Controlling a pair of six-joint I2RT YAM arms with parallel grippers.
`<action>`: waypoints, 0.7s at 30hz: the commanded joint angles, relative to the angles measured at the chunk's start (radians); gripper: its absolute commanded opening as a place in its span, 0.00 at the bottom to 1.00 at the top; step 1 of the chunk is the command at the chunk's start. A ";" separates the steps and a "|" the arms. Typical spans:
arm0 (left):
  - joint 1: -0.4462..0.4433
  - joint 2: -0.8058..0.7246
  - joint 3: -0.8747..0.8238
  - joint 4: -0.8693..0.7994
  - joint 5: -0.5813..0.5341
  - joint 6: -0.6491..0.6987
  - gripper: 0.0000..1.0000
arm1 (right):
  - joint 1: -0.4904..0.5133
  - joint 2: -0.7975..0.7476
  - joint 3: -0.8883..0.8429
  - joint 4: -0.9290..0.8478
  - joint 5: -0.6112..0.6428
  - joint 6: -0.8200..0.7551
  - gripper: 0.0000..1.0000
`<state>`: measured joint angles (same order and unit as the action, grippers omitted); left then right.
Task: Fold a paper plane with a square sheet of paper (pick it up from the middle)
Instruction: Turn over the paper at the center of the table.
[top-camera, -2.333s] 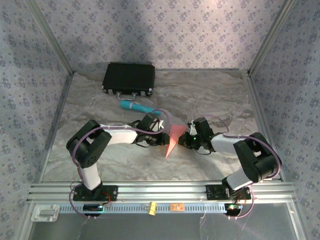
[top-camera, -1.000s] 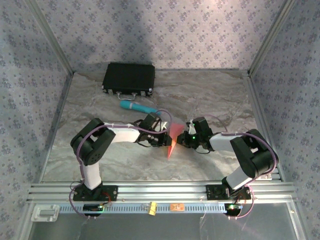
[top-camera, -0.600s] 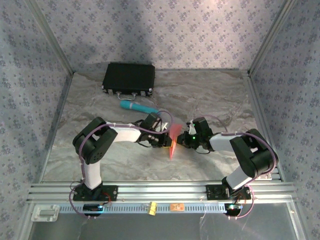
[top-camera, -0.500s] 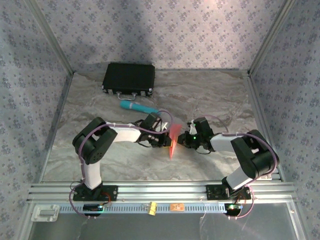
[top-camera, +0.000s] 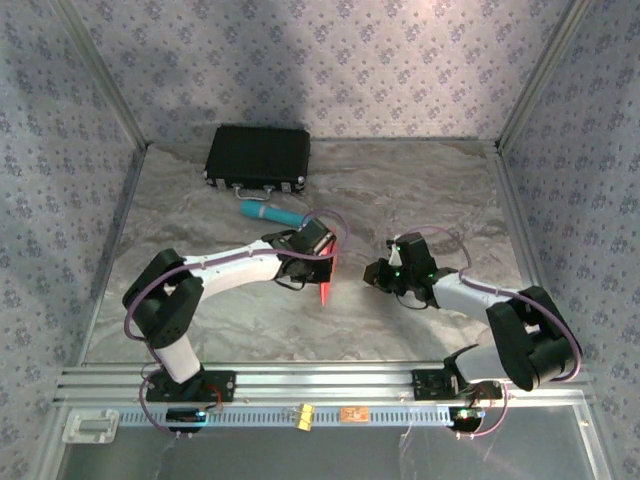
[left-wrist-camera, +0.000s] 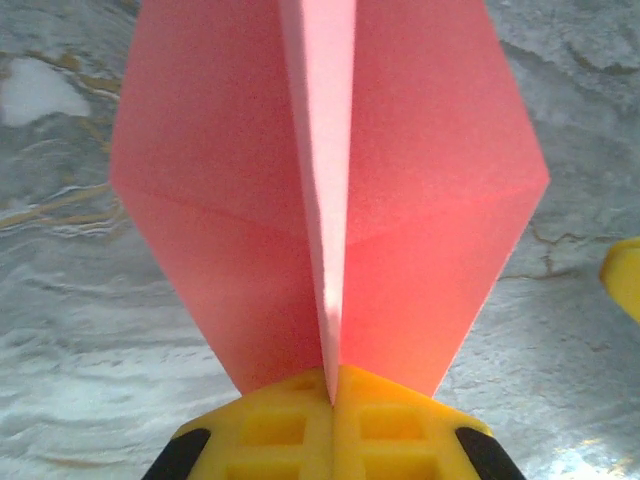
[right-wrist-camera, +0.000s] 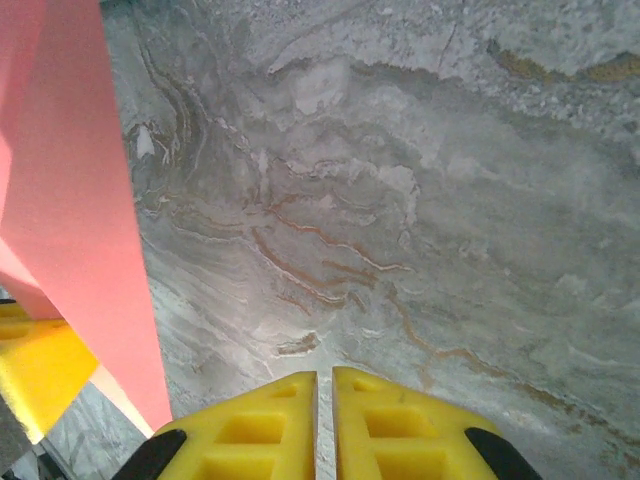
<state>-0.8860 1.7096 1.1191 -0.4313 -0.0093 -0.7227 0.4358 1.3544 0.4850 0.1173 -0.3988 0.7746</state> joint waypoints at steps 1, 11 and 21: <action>-0.011 0.034 0.033 -0.145 -0.090 0.006 0.00 | 0.009 -0.015 0.011 -0.044 0.023 0.006 0.13; -0.018 0.074 0.028 -0.158 -0.068 -0.026 0.00 | 0.009 -0.001 0.017 0.008 -0.028 0.036 0.14; -0.018 0.073 0.022 -0.132 -0.040 -0.027 0.10 | 0.011 0.004 0.013 0.008 -0.029 0.033 0.15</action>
<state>-0.8982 1.7767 1.1320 -0.5518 -0.0639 -0.7441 0.4412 1.3548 0.4850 0.1230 -0.4152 0.7975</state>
